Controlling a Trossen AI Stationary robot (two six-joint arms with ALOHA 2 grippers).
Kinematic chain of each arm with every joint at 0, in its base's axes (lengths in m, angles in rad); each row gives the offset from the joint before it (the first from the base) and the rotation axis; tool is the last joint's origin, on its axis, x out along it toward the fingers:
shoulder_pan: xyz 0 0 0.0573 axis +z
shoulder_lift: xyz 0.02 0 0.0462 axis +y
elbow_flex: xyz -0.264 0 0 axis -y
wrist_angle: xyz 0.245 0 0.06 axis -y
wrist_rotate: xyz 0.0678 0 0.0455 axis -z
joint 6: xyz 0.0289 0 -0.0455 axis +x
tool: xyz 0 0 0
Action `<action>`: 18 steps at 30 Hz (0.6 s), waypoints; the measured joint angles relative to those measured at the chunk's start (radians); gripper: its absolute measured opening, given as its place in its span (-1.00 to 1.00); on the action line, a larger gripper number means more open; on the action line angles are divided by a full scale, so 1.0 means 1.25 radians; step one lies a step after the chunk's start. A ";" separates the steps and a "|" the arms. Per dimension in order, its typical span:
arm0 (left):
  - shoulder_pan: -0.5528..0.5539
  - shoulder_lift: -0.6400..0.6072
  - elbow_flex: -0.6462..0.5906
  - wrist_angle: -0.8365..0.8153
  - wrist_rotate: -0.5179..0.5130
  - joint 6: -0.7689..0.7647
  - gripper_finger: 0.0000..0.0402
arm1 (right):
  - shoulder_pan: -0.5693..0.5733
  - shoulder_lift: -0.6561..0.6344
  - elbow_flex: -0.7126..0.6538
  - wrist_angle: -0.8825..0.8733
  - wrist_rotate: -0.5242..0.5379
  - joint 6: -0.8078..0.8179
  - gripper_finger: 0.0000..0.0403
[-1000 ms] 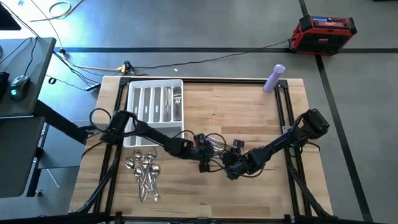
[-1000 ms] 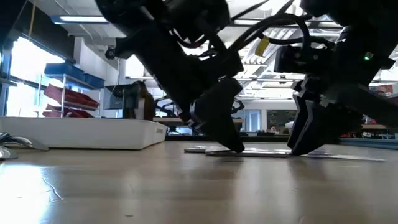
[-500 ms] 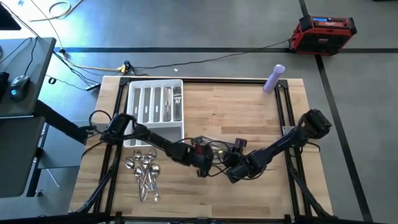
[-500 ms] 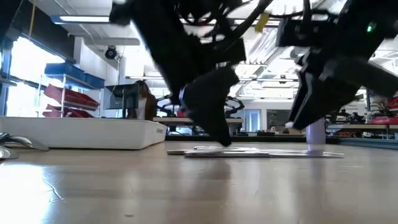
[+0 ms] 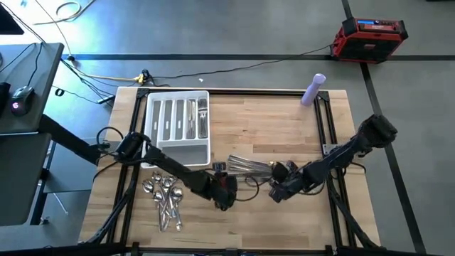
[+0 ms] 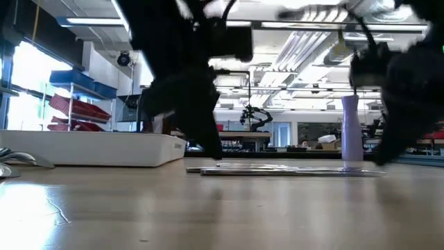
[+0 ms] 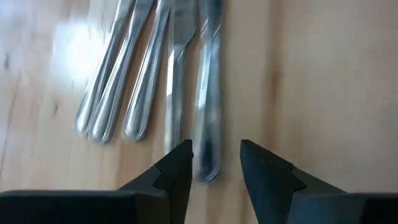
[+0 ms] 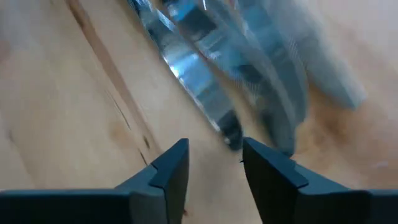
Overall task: Sort silverware
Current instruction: Put the knife in the silverware tray
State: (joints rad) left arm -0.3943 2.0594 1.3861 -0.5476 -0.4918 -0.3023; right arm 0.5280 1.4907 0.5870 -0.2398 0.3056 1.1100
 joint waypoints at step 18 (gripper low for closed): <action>0.044 0.003 -0.129 0.277 0.115 0.013 -0.42 | -0.044 -0.005 -0.213 0.490 -0.068 0.057 0.13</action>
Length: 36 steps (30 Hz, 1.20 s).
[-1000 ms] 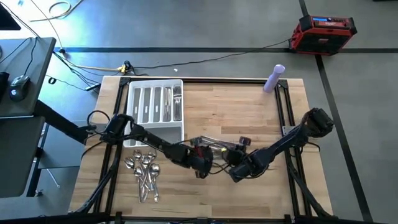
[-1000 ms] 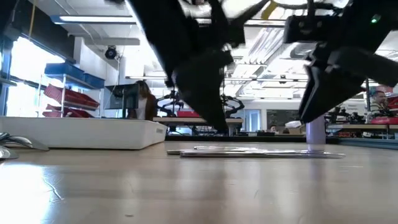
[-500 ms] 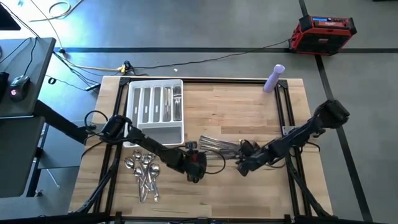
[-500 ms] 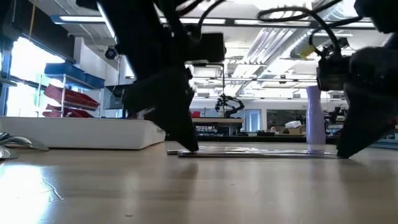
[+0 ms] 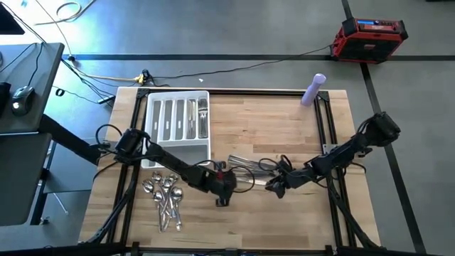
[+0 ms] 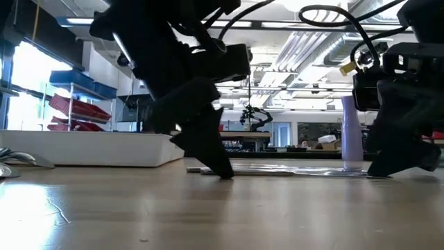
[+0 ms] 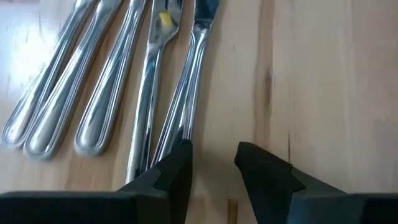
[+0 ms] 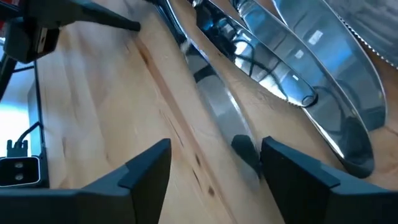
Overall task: Sort silverware
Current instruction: Put the knife in the silverware tray
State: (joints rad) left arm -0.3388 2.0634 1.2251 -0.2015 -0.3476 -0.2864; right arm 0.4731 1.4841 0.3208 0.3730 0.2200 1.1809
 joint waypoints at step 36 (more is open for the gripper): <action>-0.008 -0.056 0.042 -0.102 -0.145 -0.139 -0.98 | -0.059 0.073 0.221 -0.181 -0.060 -0.222 0.09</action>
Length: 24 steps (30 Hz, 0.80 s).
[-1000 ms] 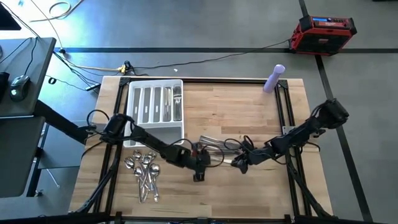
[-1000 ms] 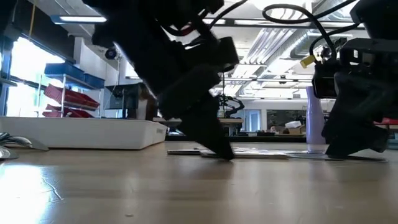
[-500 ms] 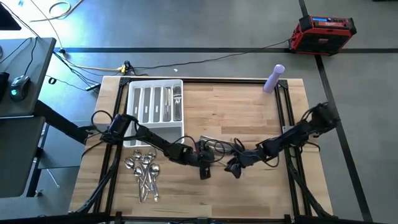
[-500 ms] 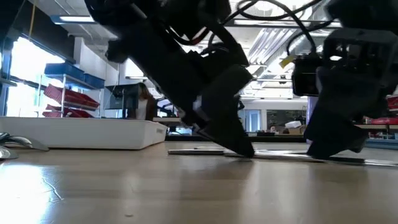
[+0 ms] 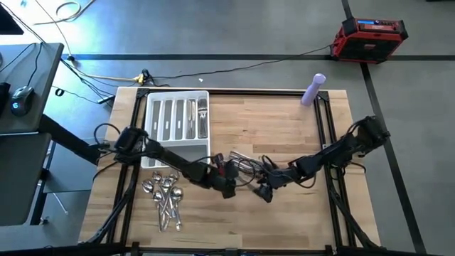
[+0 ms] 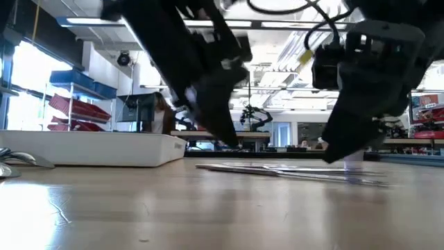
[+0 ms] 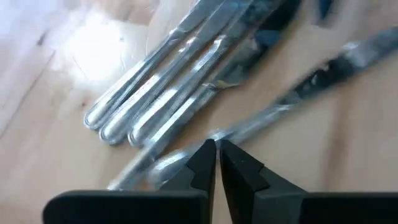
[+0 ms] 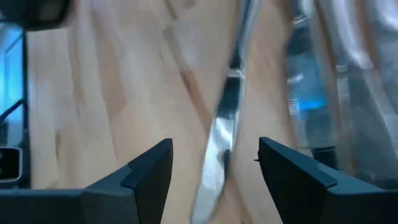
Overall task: Sort silverware
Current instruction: Put the knife in the silverware tray
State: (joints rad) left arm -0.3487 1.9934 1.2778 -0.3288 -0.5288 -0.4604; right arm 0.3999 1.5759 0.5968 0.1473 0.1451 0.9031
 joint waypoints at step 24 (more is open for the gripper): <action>0.056 0.167 0.005 0.295 0.207 0.161 -1.00 | -0.027 0.154 0.012 0.233 -0.102 0.037 0.09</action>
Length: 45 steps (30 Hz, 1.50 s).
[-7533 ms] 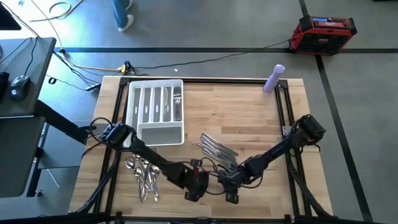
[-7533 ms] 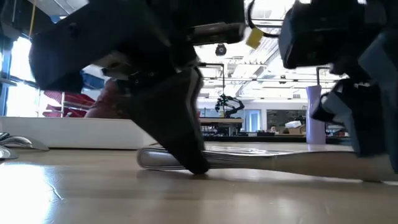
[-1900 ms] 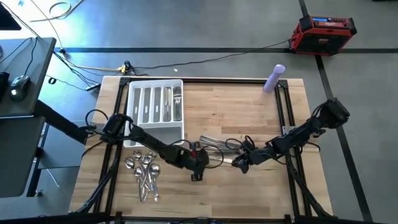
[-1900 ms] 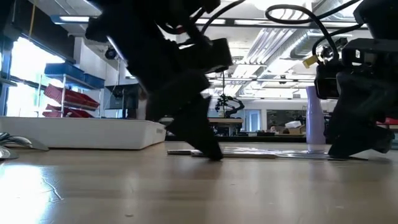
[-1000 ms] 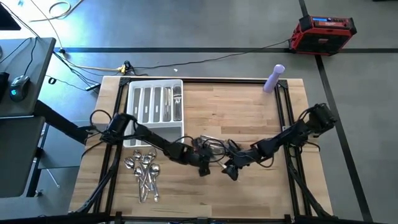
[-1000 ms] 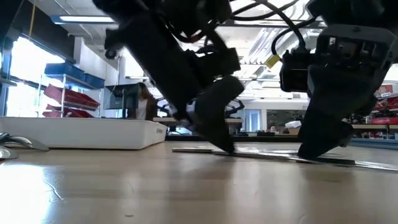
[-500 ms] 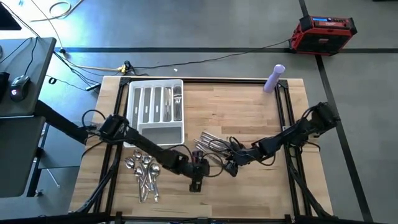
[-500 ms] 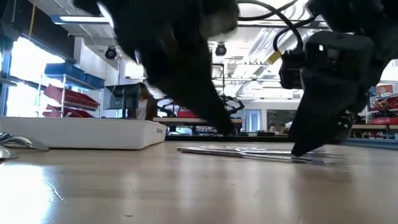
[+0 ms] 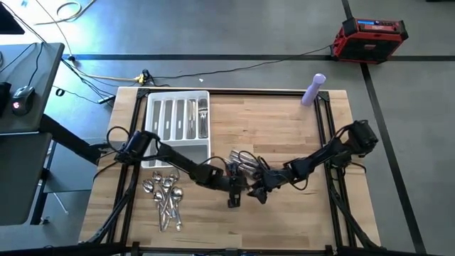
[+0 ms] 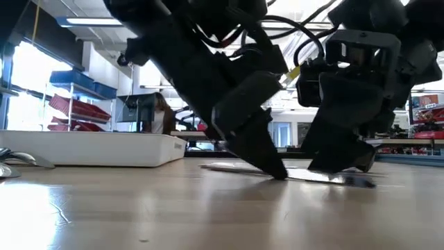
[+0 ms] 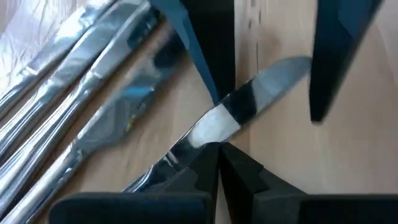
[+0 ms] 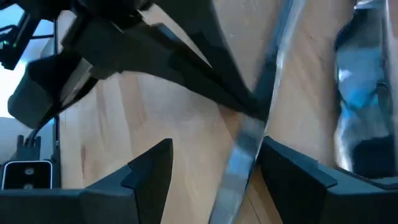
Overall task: Sort silverware
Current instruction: Put the knife in the silverware tray
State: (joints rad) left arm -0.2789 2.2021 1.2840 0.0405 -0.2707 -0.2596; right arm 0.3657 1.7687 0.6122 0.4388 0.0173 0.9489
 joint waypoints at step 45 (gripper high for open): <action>-0.087 -0.152 -0.003 -0.236 -0.141 0.092 -0.43 | 0.034 -0.006 0.153 -0.389 0.117 -0.218 -1.00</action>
State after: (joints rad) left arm -0.3874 2.0122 1.2804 -0.2546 -0.4469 -0.1448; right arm 0.4083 1.7615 0.8039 -0.0471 0.1633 0.6764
